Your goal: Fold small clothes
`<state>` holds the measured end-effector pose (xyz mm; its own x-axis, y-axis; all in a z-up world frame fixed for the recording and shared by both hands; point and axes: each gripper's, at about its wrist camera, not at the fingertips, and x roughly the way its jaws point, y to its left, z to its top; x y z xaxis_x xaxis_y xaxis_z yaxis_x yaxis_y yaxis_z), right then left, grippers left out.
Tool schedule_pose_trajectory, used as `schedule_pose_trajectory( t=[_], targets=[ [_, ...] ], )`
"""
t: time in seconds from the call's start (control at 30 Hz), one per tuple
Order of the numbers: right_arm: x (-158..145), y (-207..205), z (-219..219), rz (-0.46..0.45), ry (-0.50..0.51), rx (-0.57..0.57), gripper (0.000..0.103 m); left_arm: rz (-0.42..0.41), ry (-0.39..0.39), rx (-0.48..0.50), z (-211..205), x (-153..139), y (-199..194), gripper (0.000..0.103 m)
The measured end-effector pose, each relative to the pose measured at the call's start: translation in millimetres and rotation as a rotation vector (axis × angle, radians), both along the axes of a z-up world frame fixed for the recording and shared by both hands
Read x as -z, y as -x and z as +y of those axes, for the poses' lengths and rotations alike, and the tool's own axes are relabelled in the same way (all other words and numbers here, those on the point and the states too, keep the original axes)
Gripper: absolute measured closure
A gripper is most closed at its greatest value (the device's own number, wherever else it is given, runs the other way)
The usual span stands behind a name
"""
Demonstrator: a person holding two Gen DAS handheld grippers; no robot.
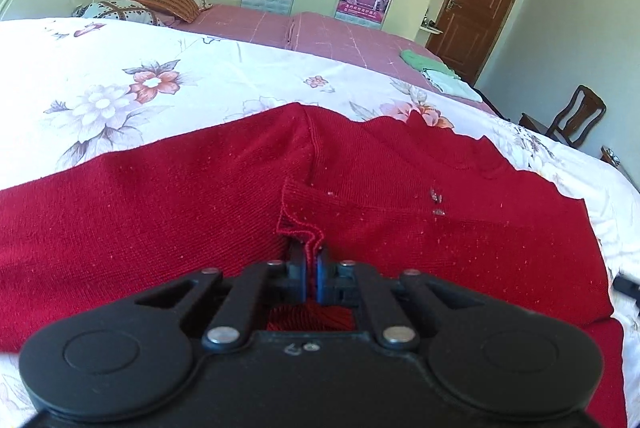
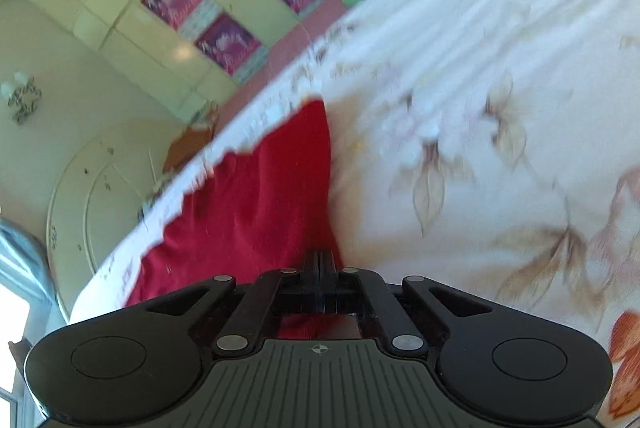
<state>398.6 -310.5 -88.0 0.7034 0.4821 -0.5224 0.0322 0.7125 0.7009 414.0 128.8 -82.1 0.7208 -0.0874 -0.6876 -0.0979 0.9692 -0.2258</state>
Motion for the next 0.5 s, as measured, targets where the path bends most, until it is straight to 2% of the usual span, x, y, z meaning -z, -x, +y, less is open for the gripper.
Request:
schedule_pose_trajectory(
  t=[0.03,0.07,0.1,0.13,0.17,0.2,0.27,0.33,0.4,0.43,0.47,0.5],
  targets=[
    [-4,-1,-4,-0.029,-0.007,0.017,0.101,-0.002,-0.001,-0.001,0,1,0,0.098],
    [-8,-3,-6,-0.039,0.006,0.038,0.066,-0.006,0.0,-0.002,-1,2,1,0.098],
    [-10,-6,-7,-0.044,0.029,0.059,0.038,-0.008,0.0,-0.006,-1,2,1,0.098],
    [-11,-8,-7,-0.071,0.046,0.076,0.019,-0.009,0.001,-0.009,-2,3,1,0.098],
    [-11,-14,-7,-0.077,0.049,0.061,0.021,-0.011,0.001,-0.012,-2,3,1,0.098],
    [-8,-21,-6,-0.064,0.045,0.044,0.027,-0.012,0.002,-0.014,-3,3,1,0.098],
    [2,-35,-3,-0.019,0.021,-0.001,0.073,-0.014,0.007,-0.014,-3,2,1,0.098],
    [12,-45,2,0.014,0.015,-0.025,0.076,-0.016,0.006,-0.012,-3,2,1,0.099],
    [15,-49,5,0.005,0.017,-0.037,0.076,-0.022,-0.012,0.0,-6,2,3,0.099],
    [14,-49,7,-0.009,0.036,-0.044,0.092,-0.031,-0.028,-0.005,-7,2,6,0.099],
    [12,-49,8,-0.008,0.069,-0.035,0.098,-0.038,-0.033,-0.015,-6,1,9,0.099],
    [14,-49,6,-0.003,0.069,-0.019,0.098,-0.042,-0.035,-0.03,-5,2,12,0.099]
  ],
)
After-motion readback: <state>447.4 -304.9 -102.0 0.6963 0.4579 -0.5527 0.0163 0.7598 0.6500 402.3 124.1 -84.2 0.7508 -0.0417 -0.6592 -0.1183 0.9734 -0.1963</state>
